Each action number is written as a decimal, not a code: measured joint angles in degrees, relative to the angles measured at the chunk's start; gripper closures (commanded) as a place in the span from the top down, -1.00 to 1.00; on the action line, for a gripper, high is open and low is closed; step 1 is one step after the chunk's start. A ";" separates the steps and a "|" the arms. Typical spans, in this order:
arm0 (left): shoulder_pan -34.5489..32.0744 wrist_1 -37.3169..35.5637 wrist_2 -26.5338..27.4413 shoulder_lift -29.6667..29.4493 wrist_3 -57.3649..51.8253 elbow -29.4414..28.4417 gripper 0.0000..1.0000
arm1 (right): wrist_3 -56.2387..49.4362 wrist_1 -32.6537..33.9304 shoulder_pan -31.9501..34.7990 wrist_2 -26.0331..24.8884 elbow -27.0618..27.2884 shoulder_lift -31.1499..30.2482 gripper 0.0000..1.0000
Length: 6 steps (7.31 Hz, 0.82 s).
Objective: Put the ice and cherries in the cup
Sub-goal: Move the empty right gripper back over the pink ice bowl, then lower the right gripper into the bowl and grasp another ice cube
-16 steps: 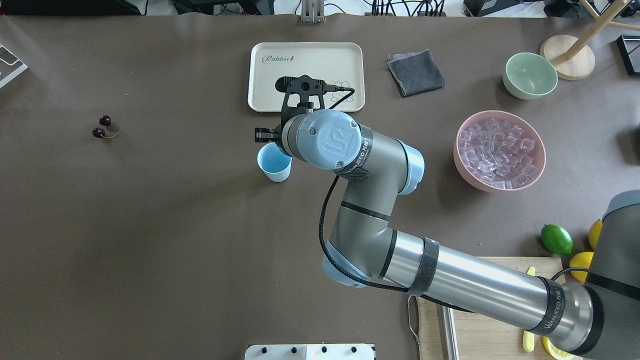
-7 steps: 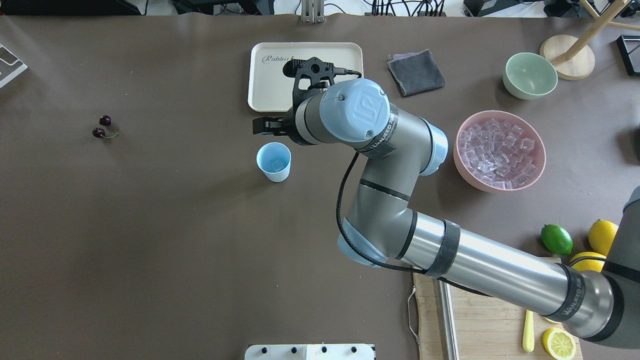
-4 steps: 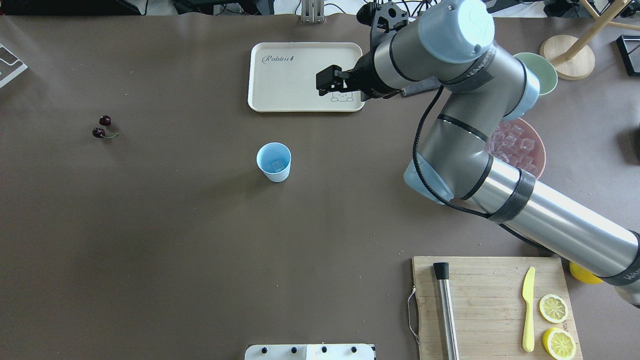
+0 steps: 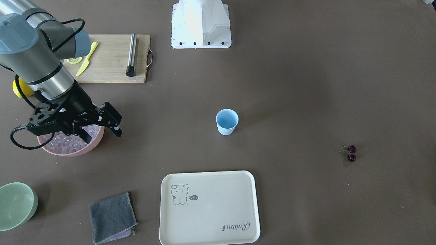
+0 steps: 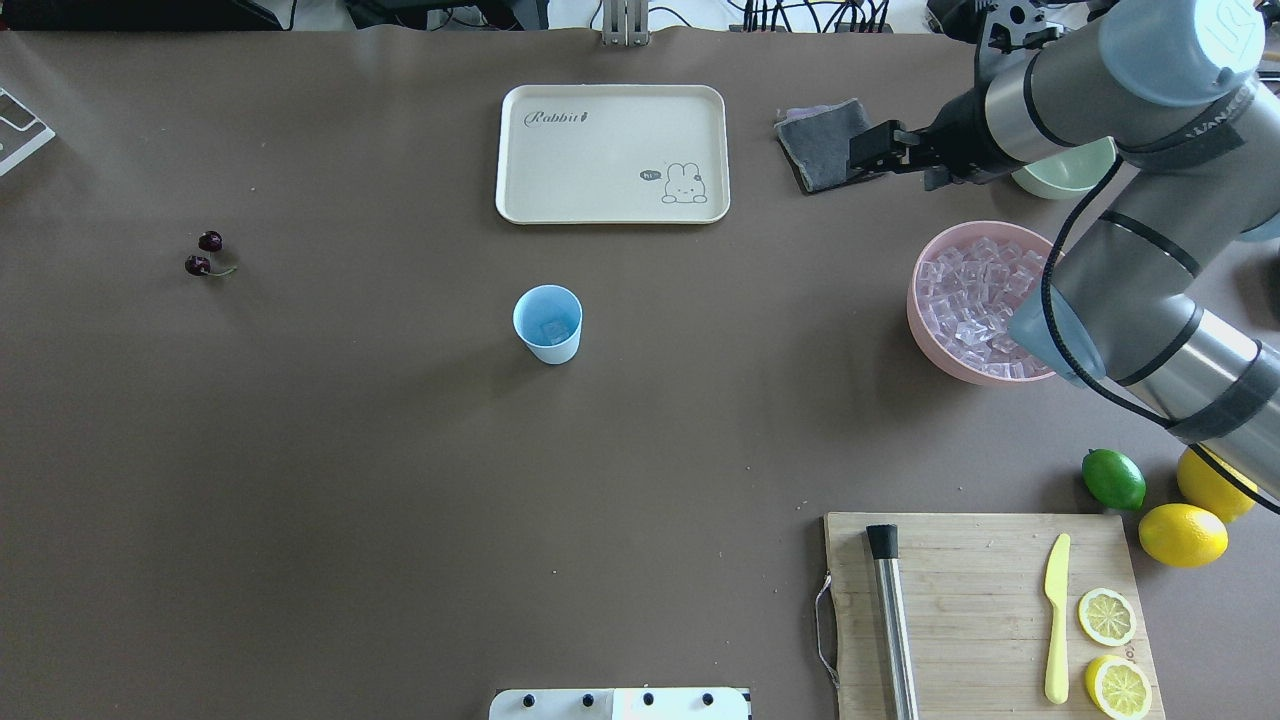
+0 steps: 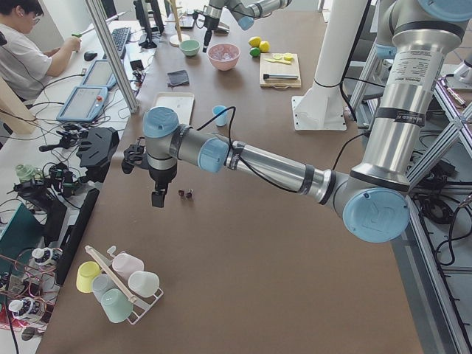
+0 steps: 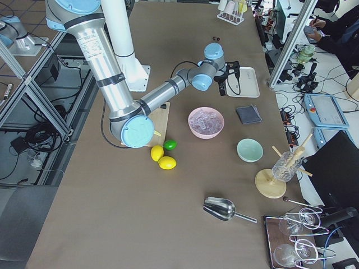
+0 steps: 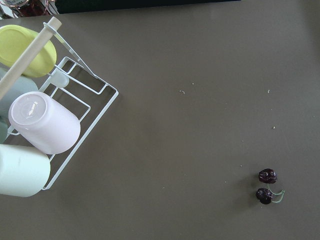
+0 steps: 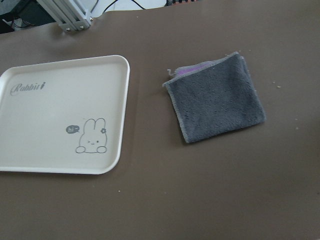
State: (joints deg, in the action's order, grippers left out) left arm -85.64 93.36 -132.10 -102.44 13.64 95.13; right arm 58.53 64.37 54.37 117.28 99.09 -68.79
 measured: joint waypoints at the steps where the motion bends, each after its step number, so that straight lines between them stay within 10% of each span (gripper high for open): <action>1: 0.02 0.10 0.00 0.02 -0.06 -0.01 0.96 | -1.78 0.20 1.37 -0.11 1.20 -3.91 1.00; 5: 0.04 0.16 0.00 0.12 -0.06 0.31 0.96 | -2.56 10.12 -2.65 -11.37 8.58 -13.55 0.96; 6: 0.04 0.16 0.00 0.13 -0.06 0.34 0.96 | -2.55 11.98 -4.71 -13.98 8.72 -13.70 0.68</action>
State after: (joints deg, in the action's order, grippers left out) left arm -85.61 93.51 -132.10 -102.31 13.58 95.47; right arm 55.98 76.34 49.67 103.30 107.81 -82.49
